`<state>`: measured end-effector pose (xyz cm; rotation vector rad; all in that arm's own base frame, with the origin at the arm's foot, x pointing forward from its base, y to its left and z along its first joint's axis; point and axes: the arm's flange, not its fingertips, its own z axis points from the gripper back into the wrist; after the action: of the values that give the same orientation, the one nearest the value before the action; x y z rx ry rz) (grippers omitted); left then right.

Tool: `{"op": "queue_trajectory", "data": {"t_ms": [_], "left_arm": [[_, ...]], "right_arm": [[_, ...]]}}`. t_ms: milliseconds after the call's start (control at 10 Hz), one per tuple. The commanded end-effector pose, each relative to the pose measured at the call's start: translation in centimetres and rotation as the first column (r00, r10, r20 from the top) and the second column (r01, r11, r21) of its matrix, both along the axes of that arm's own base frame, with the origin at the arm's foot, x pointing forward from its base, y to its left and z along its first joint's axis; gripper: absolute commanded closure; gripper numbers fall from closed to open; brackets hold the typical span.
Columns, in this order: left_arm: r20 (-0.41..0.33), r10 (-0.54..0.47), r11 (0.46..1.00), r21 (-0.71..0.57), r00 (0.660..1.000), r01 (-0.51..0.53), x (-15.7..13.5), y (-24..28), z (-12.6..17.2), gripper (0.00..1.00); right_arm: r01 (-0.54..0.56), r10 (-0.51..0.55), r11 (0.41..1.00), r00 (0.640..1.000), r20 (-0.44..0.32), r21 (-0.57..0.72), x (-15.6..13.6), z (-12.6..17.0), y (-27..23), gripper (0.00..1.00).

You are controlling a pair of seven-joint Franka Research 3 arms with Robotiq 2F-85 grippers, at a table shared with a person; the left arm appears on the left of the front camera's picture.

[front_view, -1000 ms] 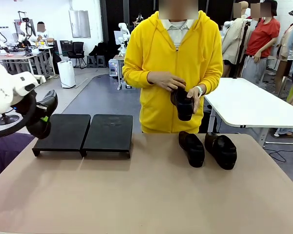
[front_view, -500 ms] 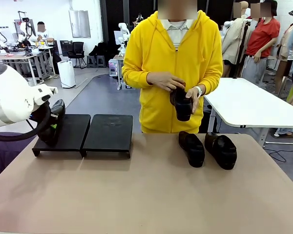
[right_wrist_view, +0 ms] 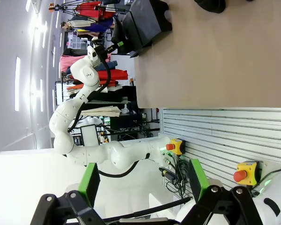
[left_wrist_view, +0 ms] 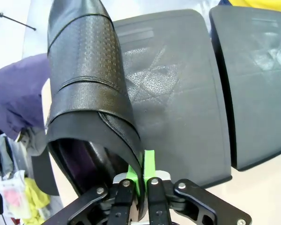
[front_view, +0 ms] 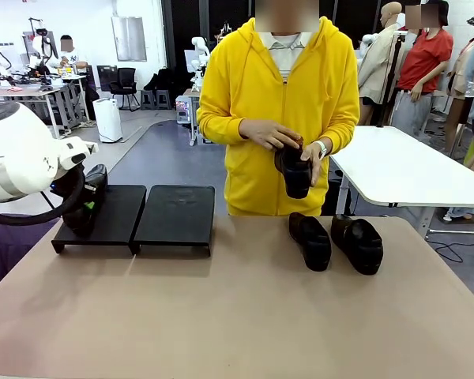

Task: Organize the shoes by placing them on the stand.
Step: Place the Shoe from the middle of the table onto the Shoes Stand.

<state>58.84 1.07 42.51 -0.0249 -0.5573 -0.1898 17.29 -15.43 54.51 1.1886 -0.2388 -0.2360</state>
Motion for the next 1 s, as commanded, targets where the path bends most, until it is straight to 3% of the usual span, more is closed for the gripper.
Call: {"op": "queue_trajectory", "data": {"t_ms": [0, 100, 600, 800, 900], "left_arm": [[-0.034, -0.007, 1.000, 0.020, 0.999, 0.008, 0.9, 0.3, 0.1, 0.16], [-0.034, -0.011, 1.000, 0.019, 0.999, 0.012, 0.9, 0.2, 0.0, 0.00], [-0.022, -0.028, 1.000, 0.002, 0.999, 0.028, 0.5, 0.3, 0.6, 0.00], [-0.071, -0.112, 0.992, -0.060, 0.991, 0.108, -1.2, 0.5, 3.1, 0.00], [-0.033, -0.126, 0.991, -0.053, 0.991, 0.125, -2.2, 0.8, 5.1, 0.00]], "right_arm": [[-0.003, 0.003, 1.000, 0.999, 0.032, 0.013, 0.1, 0.3, 0.0, 0.00], [-0.003, 0.003, 1.000, 0.999, 0.032, 0.013, 0.1, 0.3, 0.0, 0.00], [-0.003, 0.003, 1.000, 0.999, 0.032, 0.013, 0.1, 0.3, 0.0, 0.00], [-0.003, 0.003, 1.000, 0.999, 0.032, 0.013, 0.1, 0.3, 0.0, 0.00], [-0.003, 0.003, 1.000, 0.999, 0.032, 0.013, 0.1, 0.3, 0.0, 0.00]]}}
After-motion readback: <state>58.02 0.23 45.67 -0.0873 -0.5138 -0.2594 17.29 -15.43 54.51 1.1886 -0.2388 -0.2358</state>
